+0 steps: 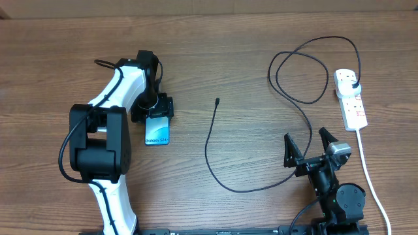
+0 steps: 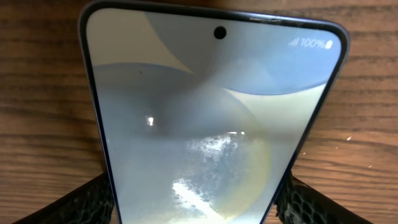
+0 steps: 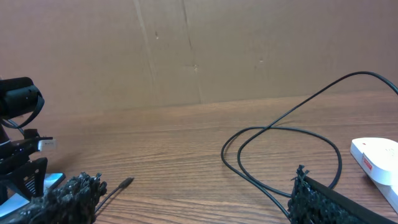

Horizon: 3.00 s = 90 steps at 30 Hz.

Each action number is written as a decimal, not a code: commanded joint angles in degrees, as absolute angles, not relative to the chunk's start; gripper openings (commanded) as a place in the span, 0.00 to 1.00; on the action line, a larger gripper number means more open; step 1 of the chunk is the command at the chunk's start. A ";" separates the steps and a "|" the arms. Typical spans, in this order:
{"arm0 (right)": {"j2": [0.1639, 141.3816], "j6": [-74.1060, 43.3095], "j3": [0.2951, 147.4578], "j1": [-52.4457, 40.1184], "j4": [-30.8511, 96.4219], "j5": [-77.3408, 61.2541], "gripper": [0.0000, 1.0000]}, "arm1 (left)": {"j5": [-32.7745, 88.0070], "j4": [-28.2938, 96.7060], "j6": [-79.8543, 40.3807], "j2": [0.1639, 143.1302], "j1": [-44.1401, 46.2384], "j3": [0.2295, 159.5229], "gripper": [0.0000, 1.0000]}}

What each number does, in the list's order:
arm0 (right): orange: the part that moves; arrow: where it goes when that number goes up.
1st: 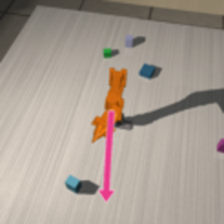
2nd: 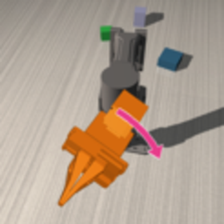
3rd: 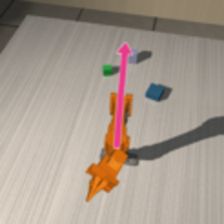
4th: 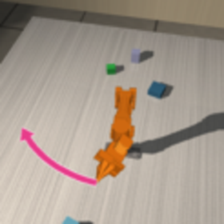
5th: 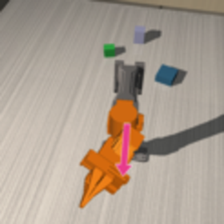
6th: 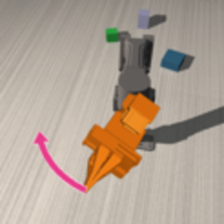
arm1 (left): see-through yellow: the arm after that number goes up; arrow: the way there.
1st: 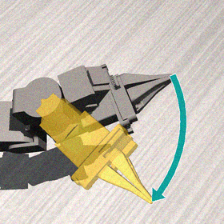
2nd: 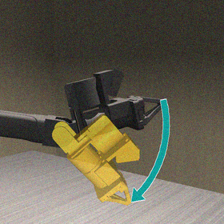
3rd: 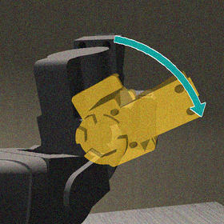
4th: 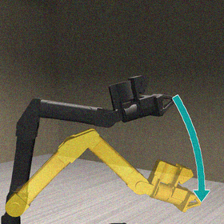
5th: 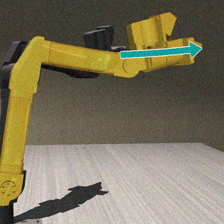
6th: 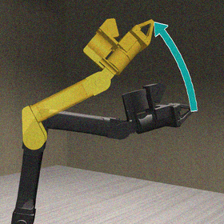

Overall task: Plug charger to phone and switch on socket
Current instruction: 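Close the left gripper on the phone's bottom edge, then lift the phone with the left gripper and tilt it upright toward center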

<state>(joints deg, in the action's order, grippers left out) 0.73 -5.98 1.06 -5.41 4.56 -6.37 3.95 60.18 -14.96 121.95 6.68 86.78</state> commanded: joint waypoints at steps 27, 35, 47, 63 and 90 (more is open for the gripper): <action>0.16 -5.91 0.47 -5.82 4.29 -5.61 1.00 | 3.88 56.53 -18.22 124.40 8.40 82.48 0.92; 0.16 -5.91 0.47 -5.82 4.29 -5.61 1.00 | 3.95 54.61 -18.24 124.40 8.56 79.15 0.84; 0.16 -5.91 0.47 -5.82 4.29 -5.61 1.00 | 5.17 57.30 -18.46 124.40 8.56 81.67 0.77; 0.16 -5.91 0.47 -5.82 4.29 -5.58 1.00 | 6.07 75.18 -18.96 124.38 8.56 102.76 0.72; 0.16 -5.91 0.47 -5.82 4.29 -5.61 1.00 | 52.58 79.29 -23.38 124.38 8.25 104.60 0.69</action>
<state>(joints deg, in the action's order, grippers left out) 0.73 -6.00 1.06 -5.39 4.54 -6.33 46.98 78.74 -22.39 124.64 8.27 102.80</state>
